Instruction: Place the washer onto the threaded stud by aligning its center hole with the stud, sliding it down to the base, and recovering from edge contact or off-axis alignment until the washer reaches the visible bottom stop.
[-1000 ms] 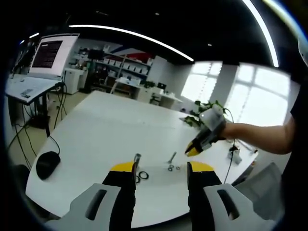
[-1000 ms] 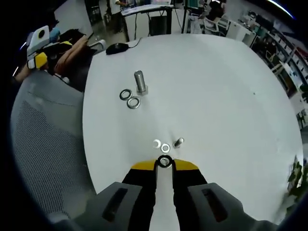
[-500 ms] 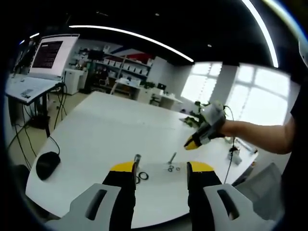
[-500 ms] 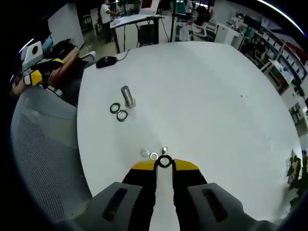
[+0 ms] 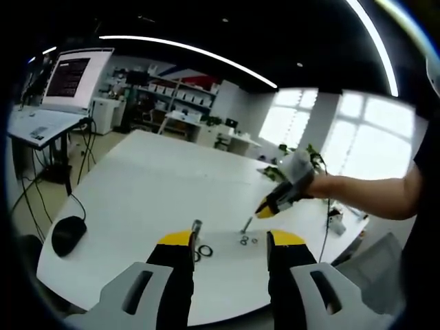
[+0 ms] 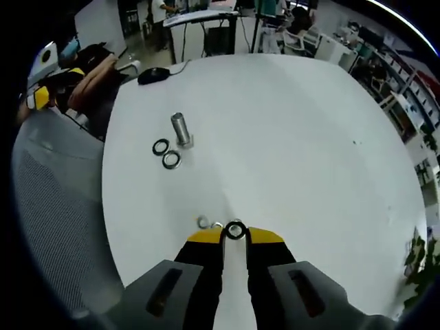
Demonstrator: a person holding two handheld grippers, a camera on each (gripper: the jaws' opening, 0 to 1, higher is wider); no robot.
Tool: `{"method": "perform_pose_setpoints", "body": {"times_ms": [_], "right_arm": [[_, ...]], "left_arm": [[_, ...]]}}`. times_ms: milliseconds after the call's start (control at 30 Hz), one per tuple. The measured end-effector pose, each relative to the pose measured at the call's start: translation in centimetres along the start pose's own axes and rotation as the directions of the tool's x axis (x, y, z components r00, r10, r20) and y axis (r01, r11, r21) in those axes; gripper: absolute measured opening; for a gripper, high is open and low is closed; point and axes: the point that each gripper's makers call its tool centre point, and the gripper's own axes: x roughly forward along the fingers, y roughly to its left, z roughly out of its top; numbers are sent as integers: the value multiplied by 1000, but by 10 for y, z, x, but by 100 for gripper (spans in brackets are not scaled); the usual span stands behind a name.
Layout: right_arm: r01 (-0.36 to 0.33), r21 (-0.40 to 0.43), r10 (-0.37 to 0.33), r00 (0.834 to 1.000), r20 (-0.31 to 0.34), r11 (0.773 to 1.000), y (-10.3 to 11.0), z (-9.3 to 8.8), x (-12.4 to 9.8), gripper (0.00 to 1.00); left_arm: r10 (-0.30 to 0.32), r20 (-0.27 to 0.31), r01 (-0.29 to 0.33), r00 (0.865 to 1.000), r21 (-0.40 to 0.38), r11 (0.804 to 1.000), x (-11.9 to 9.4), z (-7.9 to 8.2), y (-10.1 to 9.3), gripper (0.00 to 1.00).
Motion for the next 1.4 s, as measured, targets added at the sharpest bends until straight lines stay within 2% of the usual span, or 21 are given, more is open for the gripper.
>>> {"method": "perform_pose_setpoints", "body": {"times_ms": [700, 1400], "right_arm": [[-8, -15, 8, 999, -38, 1000, -1, -4, 20, 13], [-30, -18, 29, 997, -77, 999, 1, -19, 50, 13]], "left_arm": [[2, -3, -2, 1000, -2, 1000, 0, -1, 0, 39], [5, -32, -5, 999, -2, 1000, 2, -5, 1, 39]]}}
